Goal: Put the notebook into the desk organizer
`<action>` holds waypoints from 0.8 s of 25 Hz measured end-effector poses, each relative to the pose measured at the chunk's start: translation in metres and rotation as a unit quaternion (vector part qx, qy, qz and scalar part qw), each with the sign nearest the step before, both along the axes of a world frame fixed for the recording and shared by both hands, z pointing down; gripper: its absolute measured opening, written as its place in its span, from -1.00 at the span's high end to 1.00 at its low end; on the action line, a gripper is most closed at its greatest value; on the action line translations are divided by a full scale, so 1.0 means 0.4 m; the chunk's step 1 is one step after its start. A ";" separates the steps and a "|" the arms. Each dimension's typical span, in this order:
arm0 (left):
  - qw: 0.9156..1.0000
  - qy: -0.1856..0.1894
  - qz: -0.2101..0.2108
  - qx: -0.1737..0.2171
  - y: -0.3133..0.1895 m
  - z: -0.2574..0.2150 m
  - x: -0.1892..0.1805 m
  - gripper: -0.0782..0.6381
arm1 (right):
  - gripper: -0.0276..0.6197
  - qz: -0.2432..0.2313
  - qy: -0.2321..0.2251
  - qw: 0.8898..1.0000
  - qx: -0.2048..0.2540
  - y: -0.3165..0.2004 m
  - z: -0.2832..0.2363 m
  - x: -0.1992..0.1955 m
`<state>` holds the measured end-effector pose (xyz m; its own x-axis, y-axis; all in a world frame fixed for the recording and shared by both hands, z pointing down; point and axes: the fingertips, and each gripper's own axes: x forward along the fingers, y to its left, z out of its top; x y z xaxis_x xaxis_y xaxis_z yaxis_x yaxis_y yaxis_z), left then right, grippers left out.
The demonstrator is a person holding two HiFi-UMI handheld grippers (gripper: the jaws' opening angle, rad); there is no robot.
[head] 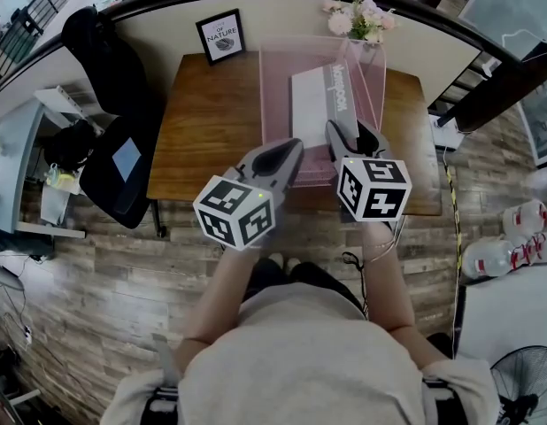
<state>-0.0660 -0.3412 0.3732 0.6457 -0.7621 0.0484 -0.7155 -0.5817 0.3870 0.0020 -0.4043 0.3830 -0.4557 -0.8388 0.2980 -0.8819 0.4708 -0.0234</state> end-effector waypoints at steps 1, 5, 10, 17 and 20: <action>1.000 0.001 -0.002 0.000 0.001 0.000 -0.003 0.75 | 0.37 0.001 0.002 1.000 0.000 0.000 0.001 0.002; 1.000 0.005 -0.005 0.000 -0.001 0.000 -0.010 0.75 | -0.07 -0.014 0.014 1.000 -0.002 0.006 0.012 -0.006; 1.000 0.003 -0.004 -0.002 -0.002 0.004 -0.008 0.75 | -0.07 -0.014 0.012 1.000 -0.001 0.011 0.016 -0.008; 1.000 0.001 -0.003 -0.003 0.000 0.004 -0.004 0.75 | -0.07 -0.026 -0.006 1.000 0.004 0.025 0.006 -0.013; 1.000 -0.002 -0.002 -0.001 0.000 0.000 -0.001 0.75 | -0.06 -0.029 -0.014 0.999 0.010 0.031 -0.005 -0.011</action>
<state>-0.0664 -0.3411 0.3733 0.6426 -0.7644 0.0516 -0.7189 -0.5783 0.3857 -0.0024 -0.3919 0.3808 -0.5108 -0.8166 0.2688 -0.8527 0.5211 -0.0374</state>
